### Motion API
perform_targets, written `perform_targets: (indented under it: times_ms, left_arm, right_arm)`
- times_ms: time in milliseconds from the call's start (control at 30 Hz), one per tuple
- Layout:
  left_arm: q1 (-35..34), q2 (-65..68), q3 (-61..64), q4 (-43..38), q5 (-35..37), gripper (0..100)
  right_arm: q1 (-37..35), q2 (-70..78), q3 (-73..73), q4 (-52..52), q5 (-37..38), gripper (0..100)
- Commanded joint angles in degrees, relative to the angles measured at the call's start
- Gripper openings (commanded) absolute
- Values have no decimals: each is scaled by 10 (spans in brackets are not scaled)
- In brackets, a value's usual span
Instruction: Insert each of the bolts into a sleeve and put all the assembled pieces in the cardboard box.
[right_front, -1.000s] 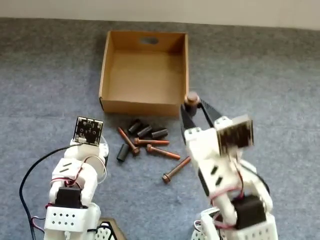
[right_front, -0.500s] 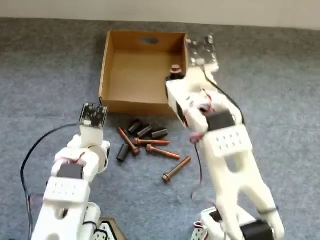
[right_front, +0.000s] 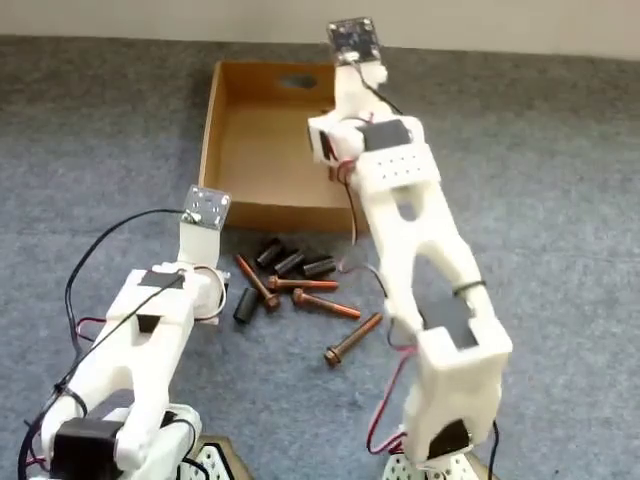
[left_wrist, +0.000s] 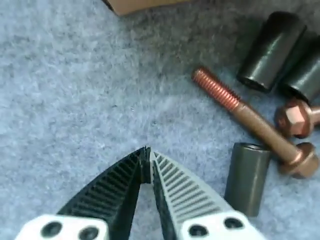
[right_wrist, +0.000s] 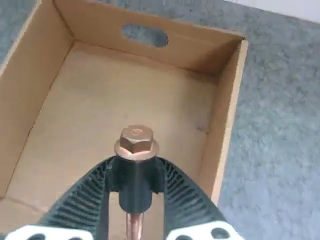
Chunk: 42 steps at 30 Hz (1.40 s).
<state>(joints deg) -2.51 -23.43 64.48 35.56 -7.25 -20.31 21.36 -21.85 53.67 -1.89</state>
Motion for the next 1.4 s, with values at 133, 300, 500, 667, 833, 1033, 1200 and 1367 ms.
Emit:
perform_targets:
  times_ms: [133,300,500,667,833,1033,1200,1367]
  left_arm:
    - [7,1,-22,-9,-2,11]
    - [8,1,-22,-9,-2,11]
    - [8,1,-22,-9,-2,11]
    - [8,1,-22,-9,-2,11]
    - [8,1,-22,-9,-2,11]
    - [9,1,-22,-10,-2,11]
    - [9,1,-22,-9,-2,11]
    - [9,1,-22,-9,-2,11]
  right_arm:
    - [17,138,-159,1,-5,6]
    - [22,194,-225,44,-5,6]
    - [23,233,-312,169,-5,6]
    - [22,271,-349,192,-5,6]
    - [22,288,-351,200,-5,6]
    - [22,291,-349,217,-5,6]
    - [20,293,-347,217,-35,6]
    - [18,293,-347,217,-95,6]
